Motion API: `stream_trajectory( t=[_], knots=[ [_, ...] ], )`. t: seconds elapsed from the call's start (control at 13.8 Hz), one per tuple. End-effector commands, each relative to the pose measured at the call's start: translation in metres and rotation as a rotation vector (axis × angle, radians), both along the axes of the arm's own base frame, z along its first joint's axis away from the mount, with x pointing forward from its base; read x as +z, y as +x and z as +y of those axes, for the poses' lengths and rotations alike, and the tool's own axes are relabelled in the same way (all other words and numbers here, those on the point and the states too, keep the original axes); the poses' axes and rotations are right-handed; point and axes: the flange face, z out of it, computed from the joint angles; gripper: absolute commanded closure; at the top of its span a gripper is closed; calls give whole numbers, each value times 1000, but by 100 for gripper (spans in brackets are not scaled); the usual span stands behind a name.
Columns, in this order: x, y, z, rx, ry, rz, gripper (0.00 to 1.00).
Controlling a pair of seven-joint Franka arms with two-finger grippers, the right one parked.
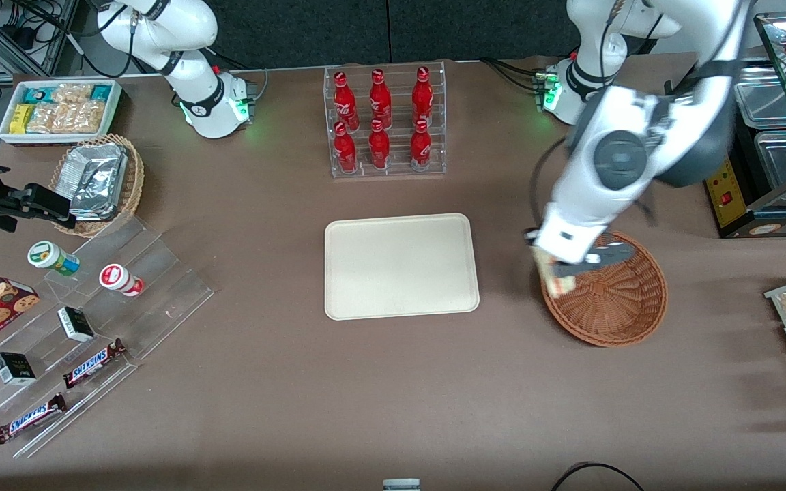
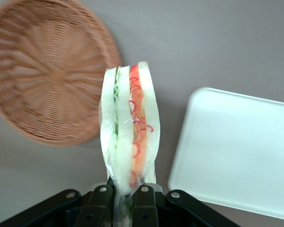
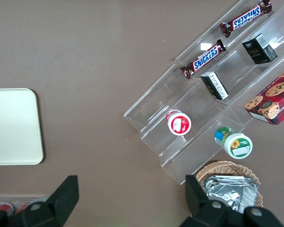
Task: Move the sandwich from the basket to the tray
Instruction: 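Lift the sandwich and carry it with the left gripper over the cream tray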
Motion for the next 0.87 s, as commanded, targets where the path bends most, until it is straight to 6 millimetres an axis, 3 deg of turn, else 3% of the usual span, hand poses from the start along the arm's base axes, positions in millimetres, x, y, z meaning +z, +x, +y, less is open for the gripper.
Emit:
stream_trajectory(
  t=[0.0, 0.15, 0.29, 0.51, 0.8],
  knots=[
    [-20, -2, -102, 1, -7, -16, 100],
    [-50, -16, -160, -23, -11, -17, 100],
    [-78, -29, -200, -35, -57, -64, 100],
    [-117, -51, -237, -99, -82, -96, 100],
    [-143, -60, -251, -138, -97, -106, 100]
  ],
)
